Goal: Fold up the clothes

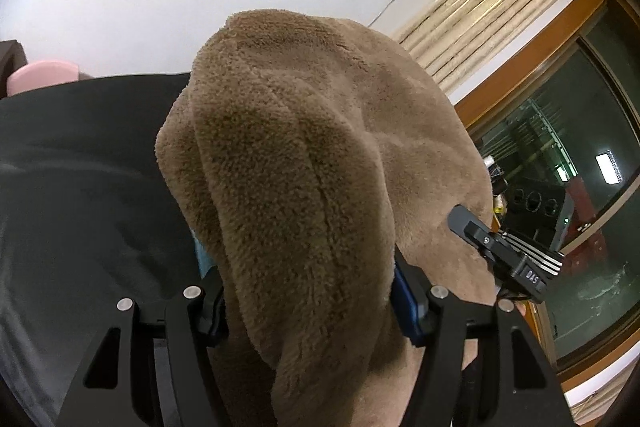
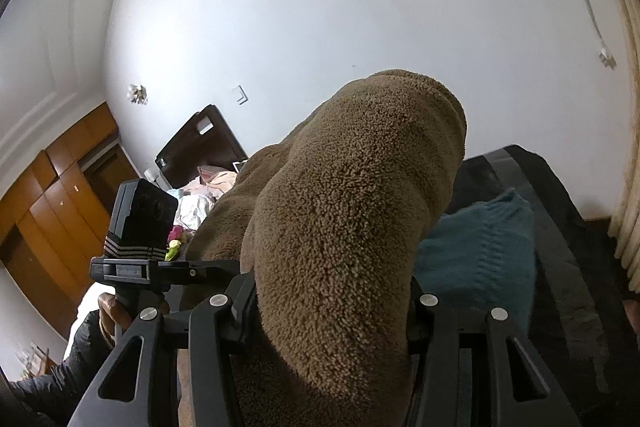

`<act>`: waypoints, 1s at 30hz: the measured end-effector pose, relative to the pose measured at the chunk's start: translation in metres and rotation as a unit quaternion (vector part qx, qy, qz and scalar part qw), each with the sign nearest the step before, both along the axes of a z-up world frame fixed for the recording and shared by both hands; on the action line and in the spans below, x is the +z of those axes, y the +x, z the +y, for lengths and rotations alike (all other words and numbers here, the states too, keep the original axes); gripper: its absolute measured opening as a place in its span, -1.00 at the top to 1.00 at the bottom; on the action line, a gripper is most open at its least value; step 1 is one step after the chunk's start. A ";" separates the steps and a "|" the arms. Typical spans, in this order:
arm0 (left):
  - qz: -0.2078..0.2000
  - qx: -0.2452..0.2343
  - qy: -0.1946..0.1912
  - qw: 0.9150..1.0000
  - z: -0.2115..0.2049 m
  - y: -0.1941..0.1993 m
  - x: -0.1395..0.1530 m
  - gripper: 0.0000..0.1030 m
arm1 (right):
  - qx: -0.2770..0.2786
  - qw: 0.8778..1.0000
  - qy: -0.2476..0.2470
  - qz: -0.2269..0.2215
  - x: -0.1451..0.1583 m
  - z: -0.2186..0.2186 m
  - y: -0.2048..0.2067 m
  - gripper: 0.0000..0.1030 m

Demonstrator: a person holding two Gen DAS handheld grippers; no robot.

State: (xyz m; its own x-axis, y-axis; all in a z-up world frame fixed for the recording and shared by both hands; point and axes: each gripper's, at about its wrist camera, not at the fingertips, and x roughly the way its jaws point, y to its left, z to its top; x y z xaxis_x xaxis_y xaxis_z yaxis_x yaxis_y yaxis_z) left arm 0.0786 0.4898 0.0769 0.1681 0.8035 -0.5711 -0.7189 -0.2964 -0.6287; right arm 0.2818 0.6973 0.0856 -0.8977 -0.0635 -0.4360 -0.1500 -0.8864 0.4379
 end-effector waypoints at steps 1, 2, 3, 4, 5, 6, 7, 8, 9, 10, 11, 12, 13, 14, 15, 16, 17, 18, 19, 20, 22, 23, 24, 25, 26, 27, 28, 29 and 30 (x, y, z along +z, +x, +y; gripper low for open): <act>0.001 -0.001 -0.002 1.000 -0.004 0.010 -0.001 -0.31 | 0.000 1.000 -0.001 -0.002 -0.002 0.001 -0.006 0.00; 0.002 -0.001 -0.005 1.000 -0.005 0.017 -0.003 -0.31 | -0.001 1.000 -0.005 -0.005 -0.006 0.005 -0.011 0.00; 0.004 0.000 -0.009 1.000 -0.003 0.019 -0.008 -0.31 | -0.003 1.000 -0.009 -0.010 -0.011 0.010 -0.012 0.00; 0.005 0.000 -0.015 1.000 -0.010 0.028 -0.010 -0.31 | -0.006 1.000 -0.013 -0.018 -0.017 0.015 -0.014 0.00; 0.006 0.001 -0.021 1.000 -0.015 0.036 -0.012 -0.31 | -0.008 1.000 -0.015 -0.024 -0.022 0.020 -0.016 0.00; 0.007 0.001 -0.029 1.000 -0.011 0.035 -0.018 -0.31 | -0.009 0.999 -0.017 -0.030 -0.026 0.020 -0.022 0.00; 0.008 0.000 -0.036 0.999 -0.006 0.032 -0.022 -0.31 | -0.011 0.999 -0.019 -0.038 -0.032 0.022 -0.025 0.00; 0.009 0.000 -0.042 0.999 -0.001 0.029 -0.027 -0.31 | -0.013 0.999 -0.017 -0.047 -0.038 0.023 -0.028 0.00; 0.012 -0.001 -0.047 0.999 0.000 0.030 -0.031 -0.33 | -0.015 0.998 -0.014 -0.057 -0.045 0.024 -0.030 0.00; 0.014 -0.001 -0.051 0.999 0.001 0.030 -0.035 -0.35 | -0.016 0.998 -0.011 -0.062 -0.049 0.027 -0.027 -0.01; 0.013 0.000 -0.050 0.999 0.002 0.029 -0.039 -0.39 | -0.016 0.998 -0.007 -0.065 -0.053 0.028 -0.024 -0.01; 0.014 0.000 -0.050 0.999 0.002 0.030 -0.042 -0.44 | -0.017 0.998 -0.003 -0.066 -0.056 0.029 -0.022 -0.01; 0.021 0.000 -0.053 0.998 0.002 0.030 -0.043 -0.46 | -0.016 0.998 -0.002 -0.066 -0.057 0.030 -0.023 -0.01; 0.030 0.000 -0.057 0.998 0.005 0.029 -0.044 -0.51 | -0.016 0.998 -0.001 -0.066 -0.058 0.030 -0.024 -0.01; 0.041 0.001 -0.062 0.997 0.011 0.021 -0.045 -0.57 | -0.016 0.998 0.006 -0.068 -0.059 0.030 -0.024 -0.02; 0.051 0.002 -0.067 0.996 0.023 -0.001 -0.050 -0.60 | -0.017 0.997 0.014 -0.072 -0.060 0.029 -0.023 -0.02; 0.058 0.002 -0.069 0.996 0.029 -0.014 -0.053 -0.64 | -0.018 0.997 0.024 -0.076 -0.062 0.031 -0.019 -0.02; 0.059 0.003 -0.068 0.996 0.032 -0.021 -0.054 -0.69 | -0.020 0.996 0.030 -0.079 -0.063 0.030 -0.019 -0.02; 0.058 0.005 -0.068 0.996 0.032 -0.019 -0.058 -0.72 | -0.021 0.996 0.033 -0.080 -0.065 0.030 -0.019 -0.03; 0.052 0.008 -0.068 0.996 0.031 -0.021 -0.063 -0.79 | -0.023 0.996 0.032 -0.080 -0.067 0.030 -0.018 -0.05; 0.041 0.016 -0.071 0.997 0.028 -0.024 -0.072 -0.89 | -0.028 0.996 0.030 -0.082 -0.069 0.029 -0.017 -0.09; 0.041 0.021 -0.073 0.996 0.027 -0.024 -0.072 -0.94 | -0.030 0.996 0.025 -0.080 -0.068 0.029 -0.015 -0.12; 0.048 0.027 -0.075 0.996 0.025 -0.022 -0.070 -0.97 | -0.032 0.996 0.020 -0.077 -0.067 0.029 -0.013 -0.17; 0.056 0.032 -0.077 0.995 0.024 -0.021 -0.067 -0.97 | -0.037 0.996 0.017 -0.074 -0.064 0.029 -0.011 -0.20; 0.063 0.037 -0.079 0.994 0.022 -0.019 -0.065 -0.97 | -0.045 0.996 0.021 -0.071 -0.060 0.026 -0.008 -0.26; 0.074 0.043 -0.081 0.993 0.020 -0.017 -0.062 -0.97 | -0.054 0.995 0.034 -0.072 -0.057 0.022 -0.006 -0.28; 0.096 0.051 -0.083 0.991 0.018 -0.012 -0.055 -0.97 | -0.063 0.994 0.050 -0.073 -0.053 0.018 -0.004 -0.29; 0.117 0.058 -0.085 0.988 0.016 -0.007 -0.049 -0.97 | -0.074 0.992 0.073 -0.076 -0.048 0.010 -0.002 -0.30; 0.139 0.067 -0.088 0.984 0.014 -0.002 -0.043 -0.97 | -0.085 0.988 0.099 -0.080 -0.044 0.002 -0.001 -0.30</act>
